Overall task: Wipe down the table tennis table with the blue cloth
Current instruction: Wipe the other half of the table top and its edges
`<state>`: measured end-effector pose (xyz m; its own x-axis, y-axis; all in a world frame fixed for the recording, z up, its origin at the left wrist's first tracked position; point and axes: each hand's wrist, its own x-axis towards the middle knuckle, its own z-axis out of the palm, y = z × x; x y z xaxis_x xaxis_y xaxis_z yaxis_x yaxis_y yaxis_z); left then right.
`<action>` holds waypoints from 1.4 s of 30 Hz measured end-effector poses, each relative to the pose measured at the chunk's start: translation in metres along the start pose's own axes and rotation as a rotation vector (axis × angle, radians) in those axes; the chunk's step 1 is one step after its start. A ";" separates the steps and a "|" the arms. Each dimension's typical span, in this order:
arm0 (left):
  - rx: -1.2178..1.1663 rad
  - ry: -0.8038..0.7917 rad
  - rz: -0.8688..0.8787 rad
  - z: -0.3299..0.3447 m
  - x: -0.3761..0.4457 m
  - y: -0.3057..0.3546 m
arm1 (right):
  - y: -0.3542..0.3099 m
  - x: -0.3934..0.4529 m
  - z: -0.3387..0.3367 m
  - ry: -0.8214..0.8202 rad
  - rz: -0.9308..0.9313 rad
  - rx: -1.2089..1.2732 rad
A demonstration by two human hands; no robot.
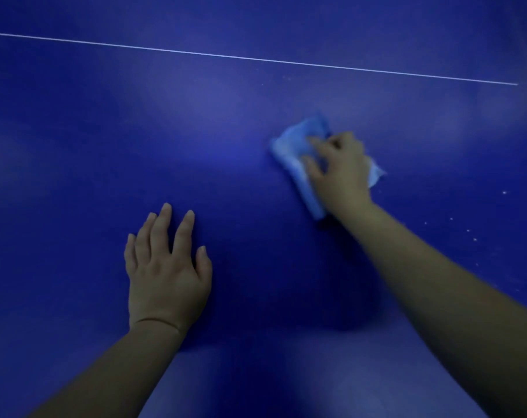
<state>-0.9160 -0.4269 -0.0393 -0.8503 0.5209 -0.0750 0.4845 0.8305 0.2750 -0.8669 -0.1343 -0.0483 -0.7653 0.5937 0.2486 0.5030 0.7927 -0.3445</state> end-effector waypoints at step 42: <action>0.075 0.012 -0.006 0.005 0.000 -0.003 | -0.231 0.093 0.109 -0.312 -0.419 0.035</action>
<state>-0.9165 -0.4281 -0.0447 -0.8553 0.5141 -0.0647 0.4933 0.8460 0.2023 -1.0976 -0.2777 -0.0440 -0.9840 0.1527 0.0916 0.1183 0.9449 -0.3051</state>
